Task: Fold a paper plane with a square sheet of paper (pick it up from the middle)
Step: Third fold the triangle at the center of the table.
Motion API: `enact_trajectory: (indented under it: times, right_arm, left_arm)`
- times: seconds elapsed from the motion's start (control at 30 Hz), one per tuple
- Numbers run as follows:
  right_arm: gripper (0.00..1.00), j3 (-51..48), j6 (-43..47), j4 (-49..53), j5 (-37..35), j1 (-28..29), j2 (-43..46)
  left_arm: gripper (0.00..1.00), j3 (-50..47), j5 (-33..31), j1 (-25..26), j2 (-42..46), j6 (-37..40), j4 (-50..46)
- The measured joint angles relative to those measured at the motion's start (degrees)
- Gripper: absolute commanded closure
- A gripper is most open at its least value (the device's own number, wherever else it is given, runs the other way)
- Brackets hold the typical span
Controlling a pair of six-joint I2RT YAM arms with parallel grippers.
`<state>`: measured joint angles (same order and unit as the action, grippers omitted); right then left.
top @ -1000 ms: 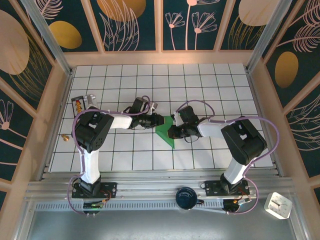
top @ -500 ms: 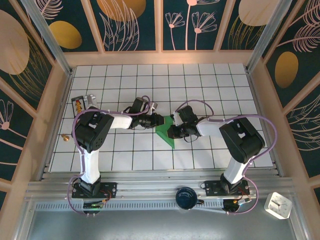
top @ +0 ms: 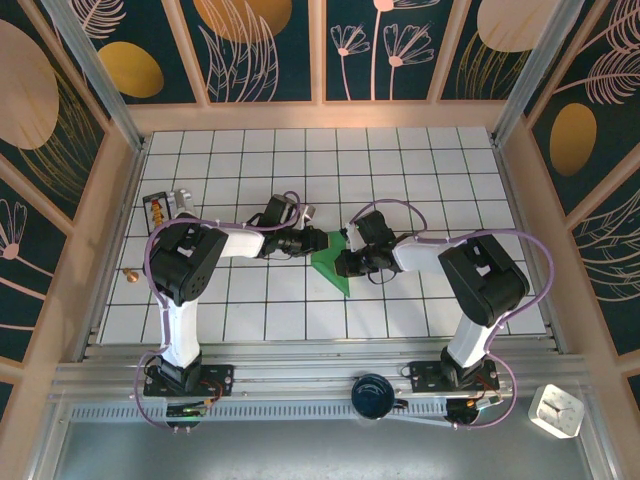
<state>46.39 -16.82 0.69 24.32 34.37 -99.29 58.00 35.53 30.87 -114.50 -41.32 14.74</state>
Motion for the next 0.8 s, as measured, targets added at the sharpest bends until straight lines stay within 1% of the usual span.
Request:
enact_trajectory:
  times: [0.8]
  right_arm:
    - [0.92, 0.00, 0.00, -0.04, 0.04, -0.70, 0.00]
  left_arm:
    - [0.72, 0.00, 0.02, 0.00, -0.02, 0.20, 0.00]
